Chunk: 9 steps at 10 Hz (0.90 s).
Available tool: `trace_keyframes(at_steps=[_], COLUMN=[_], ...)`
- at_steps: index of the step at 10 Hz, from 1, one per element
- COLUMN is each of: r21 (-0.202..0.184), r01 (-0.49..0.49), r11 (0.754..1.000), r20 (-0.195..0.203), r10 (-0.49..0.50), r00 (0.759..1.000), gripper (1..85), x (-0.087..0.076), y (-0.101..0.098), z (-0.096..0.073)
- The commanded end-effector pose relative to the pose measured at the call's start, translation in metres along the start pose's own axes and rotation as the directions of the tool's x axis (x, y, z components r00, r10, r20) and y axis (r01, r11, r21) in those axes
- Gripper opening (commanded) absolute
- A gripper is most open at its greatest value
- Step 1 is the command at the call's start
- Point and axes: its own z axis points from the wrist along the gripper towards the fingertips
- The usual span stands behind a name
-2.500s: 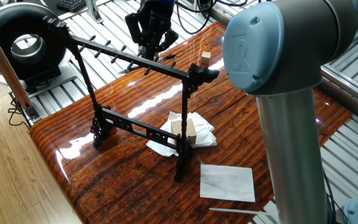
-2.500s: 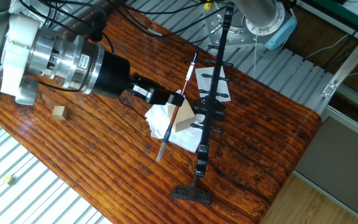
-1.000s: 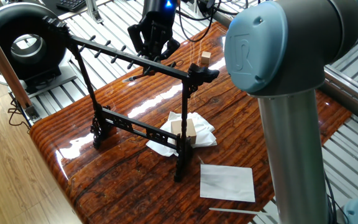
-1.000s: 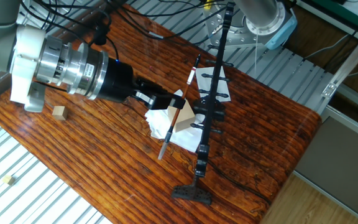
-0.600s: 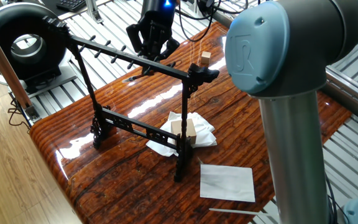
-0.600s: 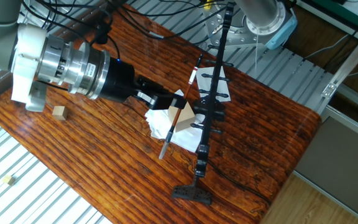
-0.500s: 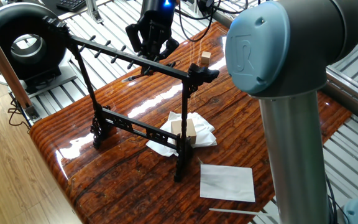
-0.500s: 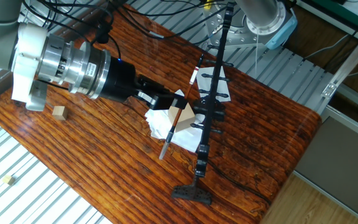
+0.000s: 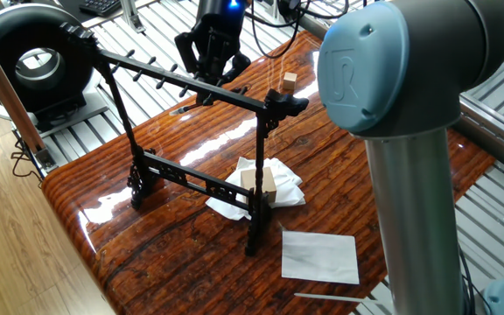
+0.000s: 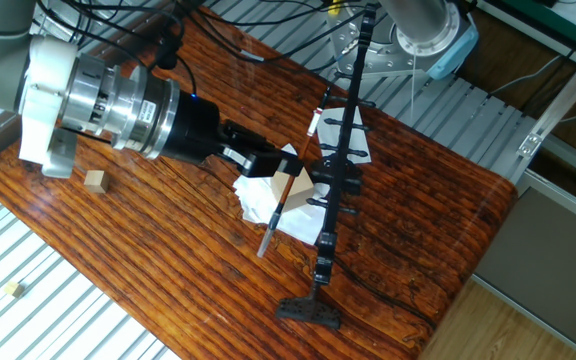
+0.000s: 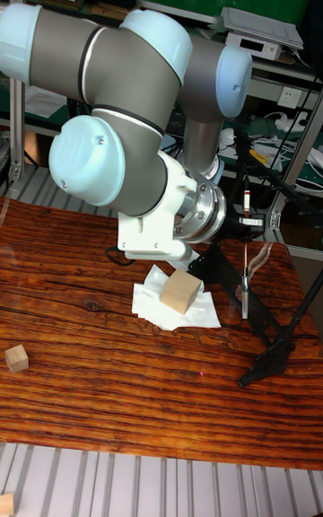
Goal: Place the brush on the pen rack
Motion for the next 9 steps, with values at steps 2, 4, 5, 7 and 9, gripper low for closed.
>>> trace_keyframes(at_steps=[2, 4, 5, 7, 9], r21=[-0.01, -0.01, -0.008, -0.007, -0.013], r01=[0.01, 0.01, 0.01, 0.012, 0.01], r11=[1.0, 1.0, 1.0, 1.0, 1.0], r20=[0.008, 0.013, 0.012, 0.011, 0.008], r10=[-0.01, -0.01, -0.01, -0.012, -0.01], r00=[1.0, 1.0, 1.0, 1.0, 1.0], gripper=[1.3, 1.3, 1.3, 1.3, 1.3], x=[0.0, -0.0009, 0.0004, 0.0038, 0.0063], y=[0.0026, 0.0022, 0.0012, 0.0015, 0.0033], z=[0.0004, 0.0008, 0.0006, -0.0001, -0.0004])
